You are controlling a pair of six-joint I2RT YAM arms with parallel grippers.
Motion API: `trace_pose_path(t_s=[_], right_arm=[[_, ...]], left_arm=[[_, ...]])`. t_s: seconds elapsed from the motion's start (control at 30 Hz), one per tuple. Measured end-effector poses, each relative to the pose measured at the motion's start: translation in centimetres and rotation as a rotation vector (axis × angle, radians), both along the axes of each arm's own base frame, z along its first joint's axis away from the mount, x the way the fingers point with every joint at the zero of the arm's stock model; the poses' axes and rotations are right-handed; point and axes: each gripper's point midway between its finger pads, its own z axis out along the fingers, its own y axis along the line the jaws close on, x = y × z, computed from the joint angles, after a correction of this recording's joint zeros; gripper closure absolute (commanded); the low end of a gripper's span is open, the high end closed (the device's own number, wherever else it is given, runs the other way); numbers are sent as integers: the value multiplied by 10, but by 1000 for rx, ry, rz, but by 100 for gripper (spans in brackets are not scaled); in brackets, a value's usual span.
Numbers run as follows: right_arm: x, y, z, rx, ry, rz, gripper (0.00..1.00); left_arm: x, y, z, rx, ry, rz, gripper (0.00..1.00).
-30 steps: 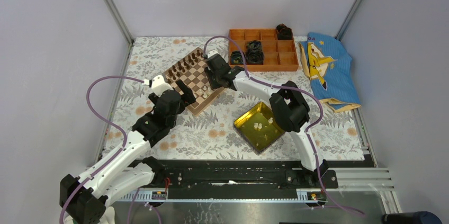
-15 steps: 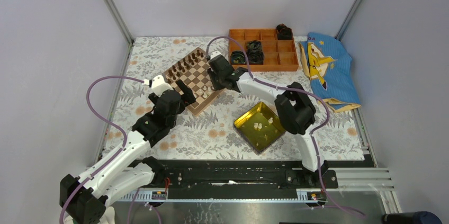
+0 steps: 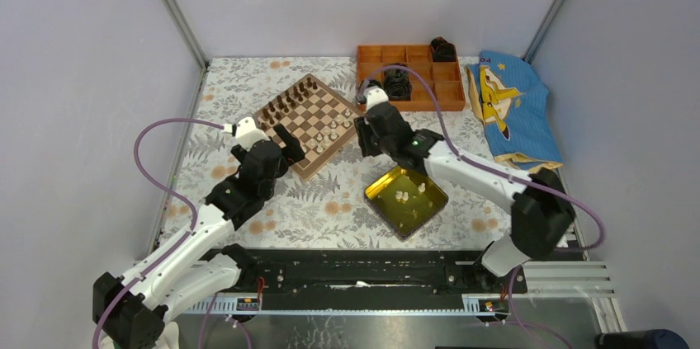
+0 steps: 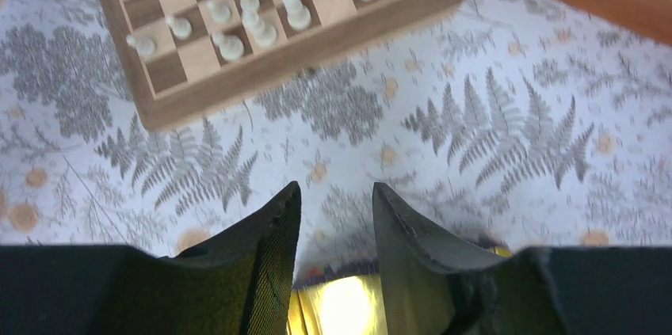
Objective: Set up the chess pieces on the board
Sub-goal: Pick up the chess piece from the storage box.
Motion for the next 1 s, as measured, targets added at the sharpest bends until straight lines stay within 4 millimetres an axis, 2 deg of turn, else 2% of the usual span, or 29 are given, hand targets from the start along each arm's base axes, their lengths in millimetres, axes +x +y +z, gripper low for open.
trace_pose_path(t_s=[0.1,0.2,0.33,0.43,0.8,1.0], right_arm=[[-25,-23,-6,6,13,-11,53],[-47,-41,-22,-11,48,-17,53],[-70,-66,-50,-58,97,-38,52],[-83,-80,-63,-76,125,-50,51],[-104,-102,-91,-116,191,-81,50],[-108,-106,-99,-124,208,-90,50]], left_arm=[[0,0,2,-4,-6,0,1],[-1,0,3,-7,-10,-1,1],[-1,0,3,-7,-10,-1,1],[-1,0,3,-7,-10,-2,1],[0,0,2,-6,-7,-2,1],[0,0,2,-6,-7,-2,1]])
